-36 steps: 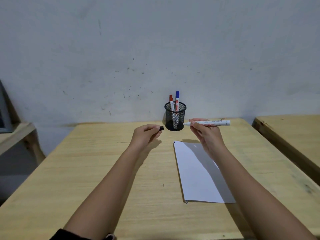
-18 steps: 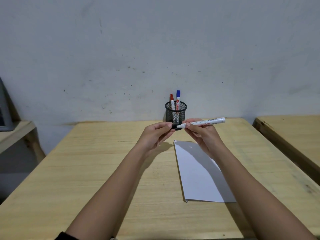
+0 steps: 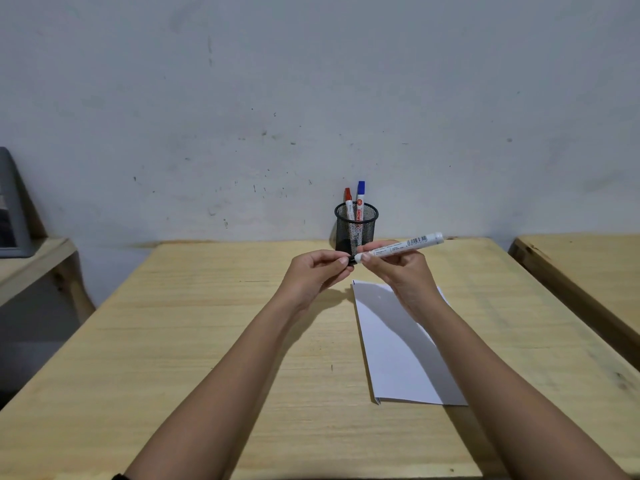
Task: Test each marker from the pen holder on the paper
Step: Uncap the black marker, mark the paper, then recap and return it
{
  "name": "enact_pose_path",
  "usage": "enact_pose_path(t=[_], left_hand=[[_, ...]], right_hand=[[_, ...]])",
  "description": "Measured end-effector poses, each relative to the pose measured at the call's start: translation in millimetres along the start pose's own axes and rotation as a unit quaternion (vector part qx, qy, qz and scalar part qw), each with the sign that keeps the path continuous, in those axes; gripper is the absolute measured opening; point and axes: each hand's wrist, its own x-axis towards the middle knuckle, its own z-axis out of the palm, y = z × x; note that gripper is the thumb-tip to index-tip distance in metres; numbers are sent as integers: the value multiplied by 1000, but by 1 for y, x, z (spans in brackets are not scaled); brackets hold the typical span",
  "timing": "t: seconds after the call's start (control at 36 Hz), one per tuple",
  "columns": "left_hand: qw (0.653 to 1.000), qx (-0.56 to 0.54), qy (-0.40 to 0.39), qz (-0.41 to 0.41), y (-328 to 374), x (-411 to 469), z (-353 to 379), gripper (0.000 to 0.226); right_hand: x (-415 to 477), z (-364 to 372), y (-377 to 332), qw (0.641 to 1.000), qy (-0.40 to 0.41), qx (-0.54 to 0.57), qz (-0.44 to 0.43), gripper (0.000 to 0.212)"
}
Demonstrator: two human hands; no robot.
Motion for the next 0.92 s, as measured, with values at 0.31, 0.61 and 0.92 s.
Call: enact_pose_path(t=[0.31, 0.61, 0.92], left_hand=[[998, 18, 40, 36, 24, 2, -20, 11], [997, 35, 44, 59, 24, 5, -13, 9], [987, 88, 98, 93, 29, 25, 4, 10]], right_hand=[[2, -17, -18, 991, 58, 116, 44, 15], [8, -24, -30, 999, 34, -19, -4, 29], [15, -22, -32, 935, -20, -352, -23, 23]])
